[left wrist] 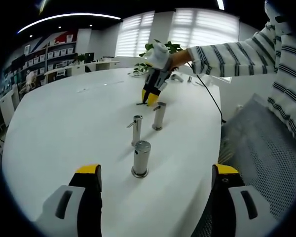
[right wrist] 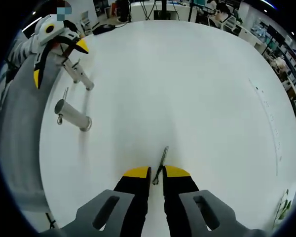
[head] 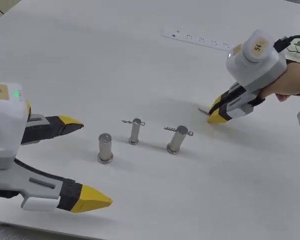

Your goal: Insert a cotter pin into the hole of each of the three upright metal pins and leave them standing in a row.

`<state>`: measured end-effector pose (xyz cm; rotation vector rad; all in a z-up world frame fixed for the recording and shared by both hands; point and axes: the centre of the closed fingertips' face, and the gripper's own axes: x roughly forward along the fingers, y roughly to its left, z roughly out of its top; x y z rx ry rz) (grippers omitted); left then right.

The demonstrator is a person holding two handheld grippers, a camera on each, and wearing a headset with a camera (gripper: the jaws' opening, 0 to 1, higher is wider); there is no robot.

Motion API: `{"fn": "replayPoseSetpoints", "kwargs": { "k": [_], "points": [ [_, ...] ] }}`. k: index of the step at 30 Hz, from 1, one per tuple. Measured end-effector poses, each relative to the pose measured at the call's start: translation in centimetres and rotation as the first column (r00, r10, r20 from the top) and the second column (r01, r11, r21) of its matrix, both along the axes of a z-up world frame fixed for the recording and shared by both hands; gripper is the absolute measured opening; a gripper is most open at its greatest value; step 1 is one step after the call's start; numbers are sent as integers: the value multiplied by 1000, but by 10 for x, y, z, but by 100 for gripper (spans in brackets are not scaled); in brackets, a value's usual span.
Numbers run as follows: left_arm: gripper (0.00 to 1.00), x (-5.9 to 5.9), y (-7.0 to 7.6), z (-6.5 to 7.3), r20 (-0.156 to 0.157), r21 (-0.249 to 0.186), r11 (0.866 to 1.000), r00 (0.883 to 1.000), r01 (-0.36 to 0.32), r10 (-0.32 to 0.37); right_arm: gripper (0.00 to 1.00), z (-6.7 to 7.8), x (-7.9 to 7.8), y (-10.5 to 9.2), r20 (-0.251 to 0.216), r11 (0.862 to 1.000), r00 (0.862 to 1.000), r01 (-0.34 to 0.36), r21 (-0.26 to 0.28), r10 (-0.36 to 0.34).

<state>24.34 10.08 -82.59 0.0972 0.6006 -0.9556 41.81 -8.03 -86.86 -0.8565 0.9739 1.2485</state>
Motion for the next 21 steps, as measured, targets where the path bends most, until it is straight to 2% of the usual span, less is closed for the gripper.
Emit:
{"fn": "replayPoseSetpoints", "kwargs": {
  "k": [3, 9, 14, 17, 21],
  "points": [
    [92, 1, -1, 0, -1, -3, 1000, 1000, -1, 1, 6, 0, 3, 0, 13, 1000, 1000, 0, -1, 0],
    [91, 3, 0, 0, -6, -4, 1000, 1000, -6, 6, 5, 0, 4, 0, 36, 1000, 999, -17, -6, 17],
    [85, 0, -1, -2, -32, -7, 1000, 999, 2, -2, 4, 1, 6, -1, 37, 1000, 999, 19, 13, -19],
    [86, 1, -1, -2, -29, -5, 1000, 1000, 5, -5, 4, 1, 7, -2, 32, 999, 999, 40, 35, -41],
    [85, 2, -2, -1, -25, -8, 1000, 1000, 6, -7, 4, 1, 8, -3, 2, 992, 995, 97, 84, -97]
  ]
}}
